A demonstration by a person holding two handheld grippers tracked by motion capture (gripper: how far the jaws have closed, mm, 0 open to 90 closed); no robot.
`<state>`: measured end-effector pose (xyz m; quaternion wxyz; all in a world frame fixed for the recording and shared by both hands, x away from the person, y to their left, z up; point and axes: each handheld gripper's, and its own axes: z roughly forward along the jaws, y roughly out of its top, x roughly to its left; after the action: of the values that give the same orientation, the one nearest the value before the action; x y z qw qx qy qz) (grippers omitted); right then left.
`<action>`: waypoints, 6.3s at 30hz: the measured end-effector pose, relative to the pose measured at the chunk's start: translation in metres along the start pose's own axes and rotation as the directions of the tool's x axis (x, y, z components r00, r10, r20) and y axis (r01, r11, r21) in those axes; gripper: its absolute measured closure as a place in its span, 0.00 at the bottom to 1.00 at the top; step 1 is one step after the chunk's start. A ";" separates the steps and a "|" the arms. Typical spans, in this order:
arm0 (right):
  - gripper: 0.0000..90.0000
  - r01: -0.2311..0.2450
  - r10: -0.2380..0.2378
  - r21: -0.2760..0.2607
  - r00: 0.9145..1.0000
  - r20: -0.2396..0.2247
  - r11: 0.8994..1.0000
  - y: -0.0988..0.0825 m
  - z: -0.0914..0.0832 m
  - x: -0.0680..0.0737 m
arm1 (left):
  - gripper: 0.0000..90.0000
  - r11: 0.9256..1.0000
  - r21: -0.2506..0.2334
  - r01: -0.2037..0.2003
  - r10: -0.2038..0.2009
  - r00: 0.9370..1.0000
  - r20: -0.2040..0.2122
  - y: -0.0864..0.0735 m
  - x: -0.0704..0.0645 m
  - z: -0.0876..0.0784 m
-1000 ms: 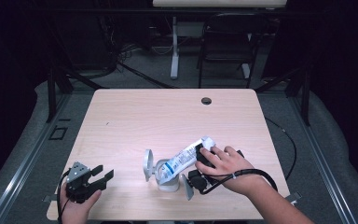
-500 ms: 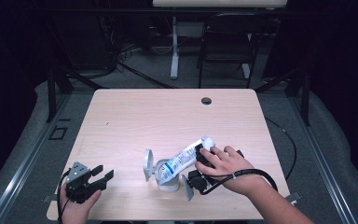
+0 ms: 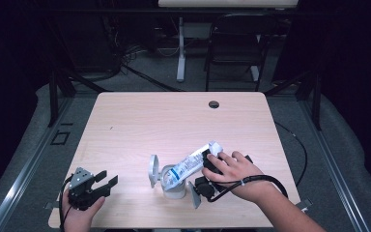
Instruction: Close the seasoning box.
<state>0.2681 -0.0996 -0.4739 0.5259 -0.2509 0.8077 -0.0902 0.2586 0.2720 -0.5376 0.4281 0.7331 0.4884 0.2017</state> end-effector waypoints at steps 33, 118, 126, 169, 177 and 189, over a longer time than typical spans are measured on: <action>0.80 0.027 -0.027 0.007 1.000 0.000 1.000 0.002 -0.003 -0.001 | 0.54 1.000 0.000 0.003 -0.003 1.000 0.001 0.000 0.000 0.001; 0.94 0.044 -0.045 0.013 0.999 0.029 0.999 0.007 -0.013 -0.007 | 0.54 1.000 -0.002 0.004 -0.004 1.000 -0.003 0.000 -0.001 -0.001; 0.96 0.030 -0.030 -0.009 0.999 0.030 0.999 0.006 -0.012 -0.006 | 0.54 1.000 -0.001 0.006 -0.006 1.000 -0.003 0.000 -0.001 -0.002; 0.99 0.069 -0.069 0.000 0.997 0.047 0.998 0.010 -0.017 -0.010 | 0.54 1.000 -0.009 0.011 -0.011 1.000 -0.007 0.000 0.000 -0.004; 0.99 0.073 -0.073 0.005 0.996 0.050 0.997 0.010 -0.018 -0.011 | 0.54 1.000 -0.012 0.010 -0.010 1.000 -0.008 0.000 0.000 -0.005; 0.99 0.065 -0.065 0.004 0.997 0.047 0.998 0.009 -0.019 -0.010 | 0.54 1.000 -0.013 0.009 -0.009 1.000 -0.006 0.000 0.000 -0.005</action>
<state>0.2517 -0.0888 -0.4611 0.5419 -0.2785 0.7863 -0.1022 0.2553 0.2735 -0.5349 0.4323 0.7275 0.4916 0.2055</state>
